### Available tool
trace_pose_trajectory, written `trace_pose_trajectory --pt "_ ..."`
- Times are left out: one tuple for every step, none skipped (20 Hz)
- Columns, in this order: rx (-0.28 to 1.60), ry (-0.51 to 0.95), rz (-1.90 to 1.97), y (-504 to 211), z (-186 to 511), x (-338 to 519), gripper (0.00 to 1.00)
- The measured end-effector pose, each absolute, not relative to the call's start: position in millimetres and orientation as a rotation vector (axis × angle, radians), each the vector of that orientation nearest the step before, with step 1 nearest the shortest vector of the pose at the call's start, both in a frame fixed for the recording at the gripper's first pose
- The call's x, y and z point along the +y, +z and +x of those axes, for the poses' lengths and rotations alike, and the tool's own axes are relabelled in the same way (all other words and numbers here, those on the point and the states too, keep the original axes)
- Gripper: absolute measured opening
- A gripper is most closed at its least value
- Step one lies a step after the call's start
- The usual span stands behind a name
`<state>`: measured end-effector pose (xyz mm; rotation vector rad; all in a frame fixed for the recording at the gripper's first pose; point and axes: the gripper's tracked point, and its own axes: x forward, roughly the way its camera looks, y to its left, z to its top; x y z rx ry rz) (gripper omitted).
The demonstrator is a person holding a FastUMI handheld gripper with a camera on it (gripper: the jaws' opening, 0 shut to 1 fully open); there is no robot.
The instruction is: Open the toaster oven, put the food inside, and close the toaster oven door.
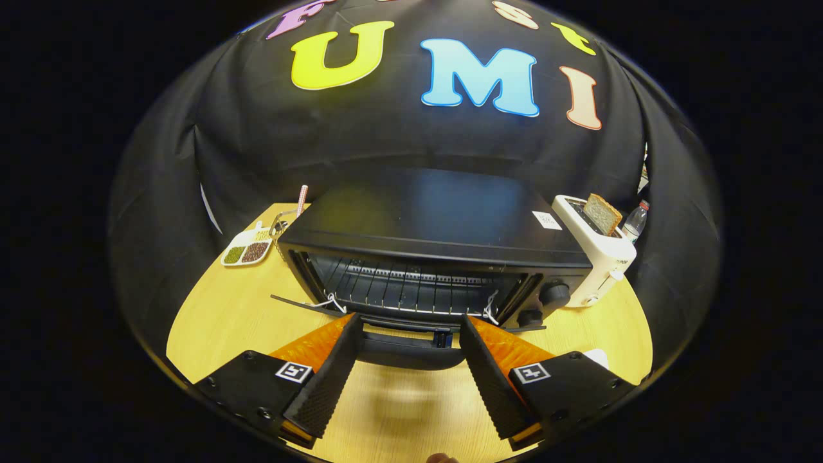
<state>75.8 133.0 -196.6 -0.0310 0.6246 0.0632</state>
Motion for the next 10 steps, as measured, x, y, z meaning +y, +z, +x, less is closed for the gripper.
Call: trace_pose_trajectory --pt "0.638 0.066 -0.029 -201.2 70.1 134.0 0.98" --pt "0.661 0.077 -0.042 -207.4 64.6 135.8 0.98" --pt "0.687 0.091 -0.080 -214.3 56.6 135.0 0.98" --pt "0.681 0.109 -0.127 -218.3 52.4 133.4 0.98" --pt "0.692 0.120 -0.146 -228.5 45.4 134.7 0.99" --pt "0.708 0.125 -0.140 -233.1 38.7 135.2 1.00" --pt "0.753 0.127 -0.119 -246.9 28.9 136.0 1.00" --pt "0.831 0.141 -0.081 -263.4 17.5 138.5 1.00" --pt "0.919 0.158 -0.040 -283.4 5.6 141.4 1.00" --pt "0.981 0.146 -0.015 -298.7 -5.5 137.3 0.99"
